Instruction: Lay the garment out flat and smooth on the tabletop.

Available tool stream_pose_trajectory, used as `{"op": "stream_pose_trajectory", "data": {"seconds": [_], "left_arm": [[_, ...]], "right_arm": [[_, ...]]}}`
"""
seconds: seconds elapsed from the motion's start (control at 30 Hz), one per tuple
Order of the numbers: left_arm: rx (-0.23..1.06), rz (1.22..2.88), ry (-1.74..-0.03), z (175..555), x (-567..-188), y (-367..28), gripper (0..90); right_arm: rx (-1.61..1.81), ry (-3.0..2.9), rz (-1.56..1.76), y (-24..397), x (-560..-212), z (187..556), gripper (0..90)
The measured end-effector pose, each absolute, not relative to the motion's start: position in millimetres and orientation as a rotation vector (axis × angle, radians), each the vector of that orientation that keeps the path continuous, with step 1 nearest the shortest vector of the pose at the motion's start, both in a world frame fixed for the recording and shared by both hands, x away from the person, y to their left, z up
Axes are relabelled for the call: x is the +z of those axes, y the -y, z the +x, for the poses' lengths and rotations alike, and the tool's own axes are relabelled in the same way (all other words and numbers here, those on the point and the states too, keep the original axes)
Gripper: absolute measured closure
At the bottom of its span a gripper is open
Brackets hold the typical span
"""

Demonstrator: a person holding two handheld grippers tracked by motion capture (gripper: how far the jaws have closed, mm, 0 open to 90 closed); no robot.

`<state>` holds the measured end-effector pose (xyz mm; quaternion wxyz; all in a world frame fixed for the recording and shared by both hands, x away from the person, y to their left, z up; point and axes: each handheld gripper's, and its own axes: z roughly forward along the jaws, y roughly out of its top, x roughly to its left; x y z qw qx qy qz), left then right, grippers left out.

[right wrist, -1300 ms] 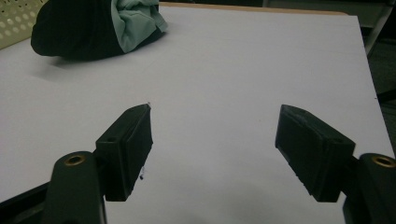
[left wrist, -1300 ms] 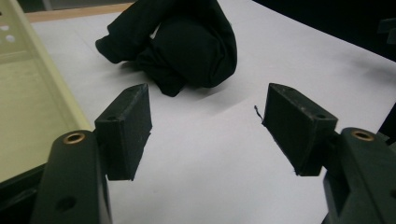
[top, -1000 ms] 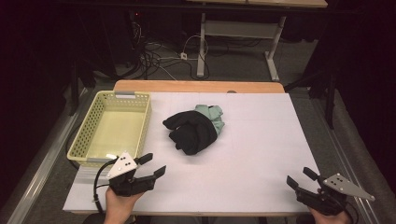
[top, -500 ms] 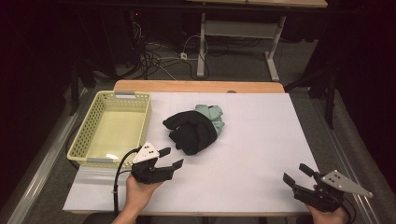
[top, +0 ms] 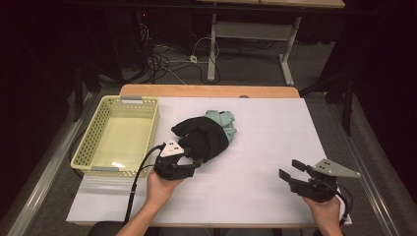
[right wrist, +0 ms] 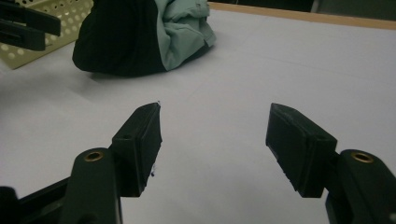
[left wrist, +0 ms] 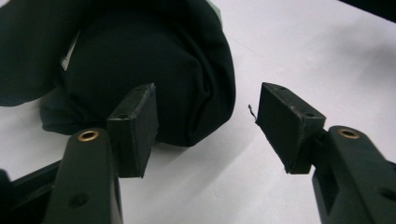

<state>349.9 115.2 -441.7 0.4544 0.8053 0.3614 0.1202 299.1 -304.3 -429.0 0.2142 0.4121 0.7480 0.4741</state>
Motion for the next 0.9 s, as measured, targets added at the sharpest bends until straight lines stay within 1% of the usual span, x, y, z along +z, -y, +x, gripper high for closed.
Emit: {"op": "stream_pose_trajectory", "data": {"seconds": [0.1,0.2,0.23,0.37,0.43,0.5,0.6,0.7,0.8,0.9], "left_arm": [[0.294,1.999,-0.916,355.5,-444.2,-112.0,37.5],[0.287,1.997,-0.947,360.8,-447.3,-112.2,40.0],[0.286,1.999,-0.957,362.6,-448.7,-112.2,40.3],[0.257,2.019,-0.982,369.6,-454.9,-112.7,44.2],[0.256,2.028,-0.990,372.2,-456.2,-114.5,48.1],[0.237,2.022,-1.000,374.5,-456.2,-117.8,54.1],[0.213,2.036,-1.011,376.6,-456.8,-120.6,67.4],[0.171,2.055,-1.002,378.7,-458.7,-121.5,77.8],[0.154,2.057,-0.992,378.2,-458.5,-120.3,82.8],[0.156,2.069,-0.985,377.4,-458.3,-119.7,84.2]], "right_arm": [[1.337,-2.098,1.103,289.5,-427.1,305.7,37.9],[1.287,-2.101,1.077,273.0,-423.7,313.6,38.5],[1.290,-2.101,1.075,268.0,-422.5,317.0,40.6],[1.289,-2.165,1.095,245.4,-421.8,337.9,42.2],[1.262,-2.210,1.109,232.6,-423.6,352.1,43.1],[1.246,-2.265,1.125,220.6,-425.3,366.7,44.0],[1.201,-2.321,1.134,203.5,-426.9,386.9,45.3],[1.172,-2.351,1.139,189.5,-425.1,404.5,45.3],[1.174,-2.376,1.139,177.0,-421.1,418.8,46.1],[1.151,-2.394,1.150,165.5,-417.5,431.6,46.8]]}}
